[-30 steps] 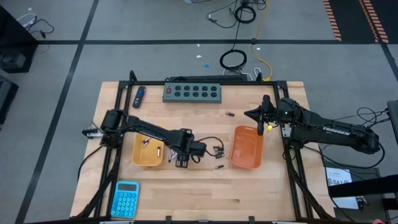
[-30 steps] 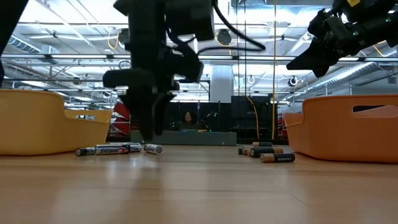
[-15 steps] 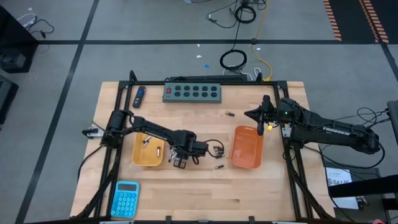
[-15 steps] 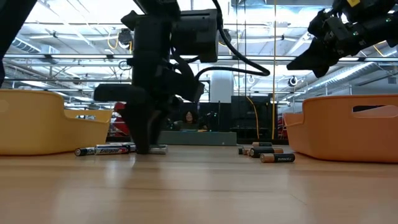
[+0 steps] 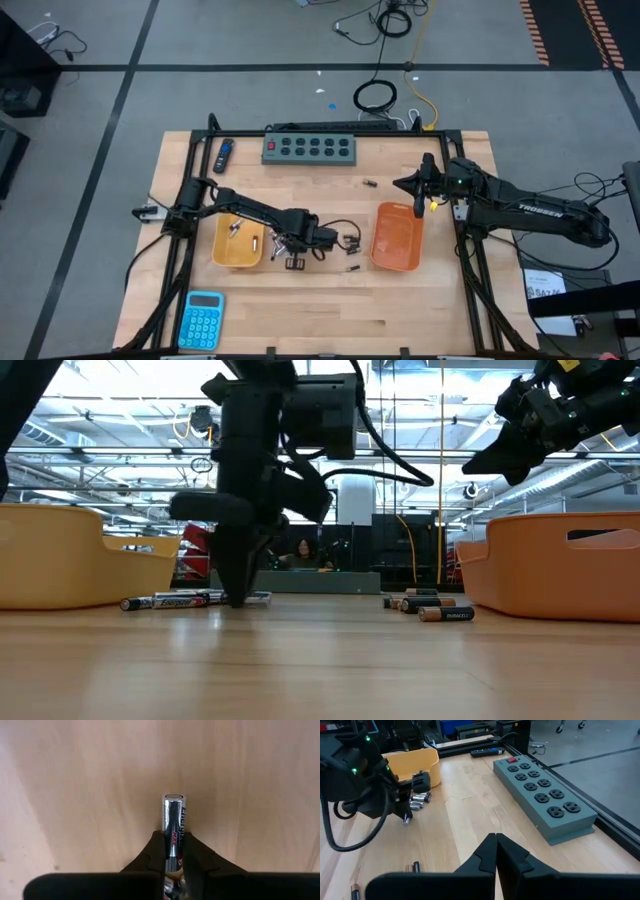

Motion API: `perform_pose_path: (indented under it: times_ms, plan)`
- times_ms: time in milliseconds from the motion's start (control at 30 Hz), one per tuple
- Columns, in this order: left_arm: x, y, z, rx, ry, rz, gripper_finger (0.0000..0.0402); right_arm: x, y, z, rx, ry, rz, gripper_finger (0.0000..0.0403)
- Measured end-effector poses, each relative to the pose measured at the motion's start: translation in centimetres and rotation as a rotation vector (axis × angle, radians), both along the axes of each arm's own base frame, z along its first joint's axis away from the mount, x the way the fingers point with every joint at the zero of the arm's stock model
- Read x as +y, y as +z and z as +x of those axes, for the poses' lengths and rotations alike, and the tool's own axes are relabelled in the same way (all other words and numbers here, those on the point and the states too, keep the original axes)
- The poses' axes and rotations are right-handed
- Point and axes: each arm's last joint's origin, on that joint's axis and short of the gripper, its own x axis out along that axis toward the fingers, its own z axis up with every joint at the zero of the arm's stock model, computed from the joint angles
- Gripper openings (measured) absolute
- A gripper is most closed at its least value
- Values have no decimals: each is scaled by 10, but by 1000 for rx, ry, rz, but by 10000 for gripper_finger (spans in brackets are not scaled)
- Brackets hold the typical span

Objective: Sort batteries
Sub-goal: Put the silver battery into the yellow bin

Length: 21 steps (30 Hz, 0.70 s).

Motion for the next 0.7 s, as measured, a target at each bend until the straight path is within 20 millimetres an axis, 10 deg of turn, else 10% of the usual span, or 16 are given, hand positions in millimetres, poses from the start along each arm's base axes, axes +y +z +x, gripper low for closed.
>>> perform_pose_path:
  times_ms: [367, 700]
  plan:
    - [-7, 89, -73, -80, 349, 34, 39, 0, -2, -1, 22, -2, 12, 0]
    - [-6, 69, -144, -113, 703, 111, 92, 0, -1, 0, 1, -8, 23, 0]
